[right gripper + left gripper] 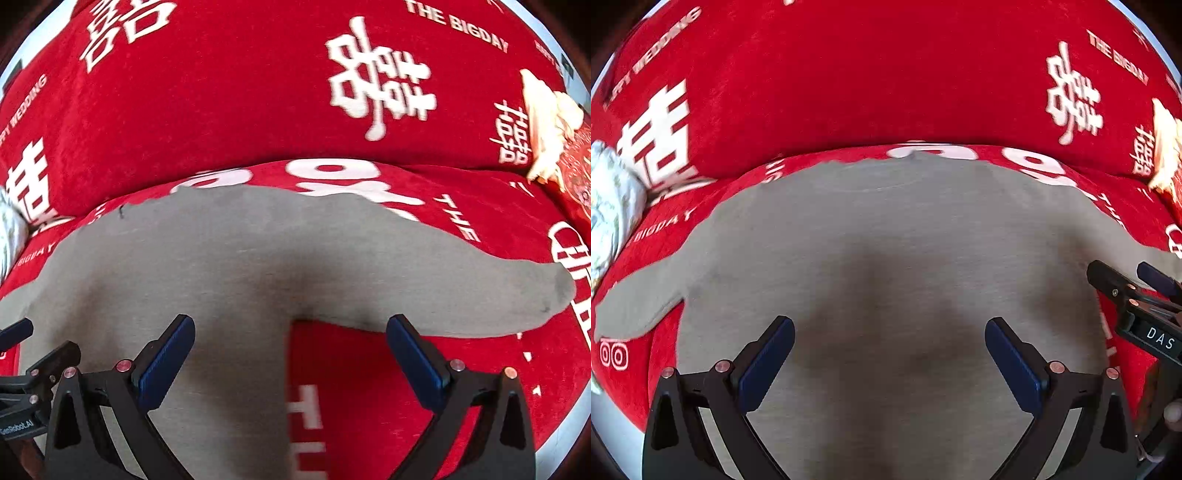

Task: Fold small clothes
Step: 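Move the right tool to the sweater sleeve cuff and grasp it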

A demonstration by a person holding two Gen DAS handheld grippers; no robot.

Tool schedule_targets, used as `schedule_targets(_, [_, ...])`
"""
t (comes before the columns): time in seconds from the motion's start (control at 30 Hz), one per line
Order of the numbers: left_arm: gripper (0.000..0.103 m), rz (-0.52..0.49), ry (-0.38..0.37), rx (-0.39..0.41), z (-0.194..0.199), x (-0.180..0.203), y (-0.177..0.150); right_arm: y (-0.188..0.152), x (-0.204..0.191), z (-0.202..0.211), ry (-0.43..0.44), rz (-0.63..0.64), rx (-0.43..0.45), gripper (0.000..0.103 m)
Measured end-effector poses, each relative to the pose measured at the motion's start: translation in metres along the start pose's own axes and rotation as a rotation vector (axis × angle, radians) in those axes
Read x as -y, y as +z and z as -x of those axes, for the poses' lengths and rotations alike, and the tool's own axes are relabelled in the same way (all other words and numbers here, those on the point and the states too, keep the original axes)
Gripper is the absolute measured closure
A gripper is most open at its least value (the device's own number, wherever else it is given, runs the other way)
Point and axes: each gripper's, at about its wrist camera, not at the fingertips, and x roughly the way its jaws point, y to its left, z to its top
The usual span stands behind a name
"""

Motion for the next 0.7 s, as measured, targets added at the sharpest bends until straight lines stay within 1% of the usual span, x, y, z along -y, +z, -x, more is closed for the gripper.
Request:
schedule_targets(0.13, [0.000,-0.022,-0.013,-0.005,0.000,0.023,0.006,0.004,0.023,0.006,-0.014,-0.014,0.022,0.000])
schedule_targets(0.33, [0.000,-0.064,-0.023,0.010,0.005,0.057,0.017,0.006,0.063,0.015,-0.035,-0.069,0.043,0.000])
schedule_targets(0.47, [0.000,-0.079,-0.041,0.011,0.006,0.079,0.023,0.006,0.091,0.018,-0.058,-0.104,0.049,0.000])
schedule_targets(0.7, [0.000,-0.139,-0.060,0.004,0.002,0.124,0.029,0.003,0.138,0.022,-0.097,-0.167,0.057,0.000])
